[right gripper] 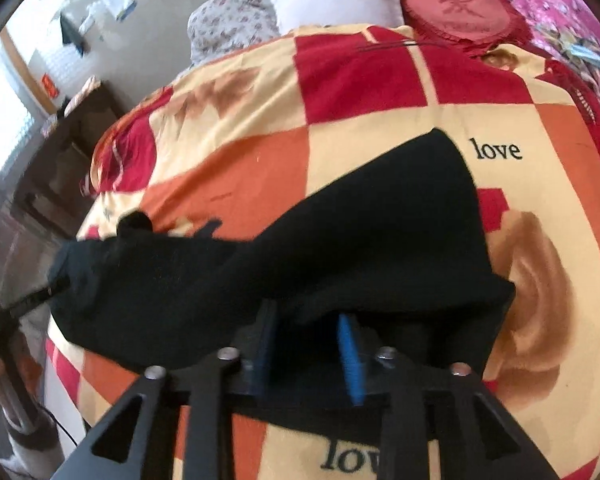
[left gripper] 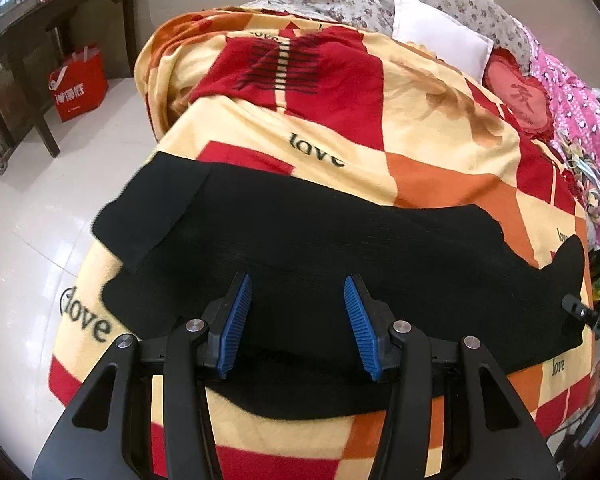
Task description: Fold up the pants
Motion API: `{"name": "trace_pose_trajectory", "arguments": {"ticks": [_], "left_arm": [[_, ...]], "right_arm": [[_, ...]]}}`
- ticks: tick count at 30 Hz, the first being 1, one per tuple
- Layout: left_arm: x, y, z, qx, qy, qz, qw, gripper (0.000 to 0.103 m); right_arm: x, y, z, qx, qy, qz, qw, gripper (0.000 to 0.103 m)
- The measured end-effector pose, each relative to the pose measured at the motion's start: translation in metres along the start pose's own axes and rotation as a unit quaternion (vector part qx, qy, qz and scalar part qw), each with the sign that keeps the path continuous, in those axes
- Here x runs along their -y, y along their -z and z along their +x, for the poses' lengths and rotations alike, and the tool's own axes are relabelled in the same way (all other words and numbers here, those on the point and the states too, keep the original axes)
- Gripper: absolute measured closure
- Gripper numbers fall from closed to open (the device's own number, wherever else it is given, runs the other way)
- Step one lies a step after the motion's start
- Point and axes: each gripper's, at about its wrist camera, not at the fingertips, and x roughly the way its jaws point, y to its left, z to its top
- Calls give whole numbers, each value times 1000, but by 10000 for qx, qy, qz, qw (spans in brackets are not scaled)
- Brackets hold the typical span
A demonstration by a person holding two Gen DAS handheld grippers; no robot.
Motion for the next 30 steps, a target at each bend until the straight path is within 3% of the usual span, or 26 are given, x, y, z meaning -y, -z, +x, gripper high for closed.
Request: {"name": "trace_pose_trajectory", "arguments": {"ticks": [8,16,24,30], "left_arm": [[-39,-3,-15,167,-230,-406,9988,55],[-98,-8,-22,352,-539,-1180,9909,55],[-152,-14,-9,241,-230,-2098,9772,55],[-149,-23,8,79,-133,-1966,9804,55]], "right_arm": [[22,-14,18,137,100,663,9977,70],[19,-14,13,160,80,639,9978,68],[17,-16,23,57,130,616,9980,67],[13,-16,25,12,208,551,9983,67]]}}
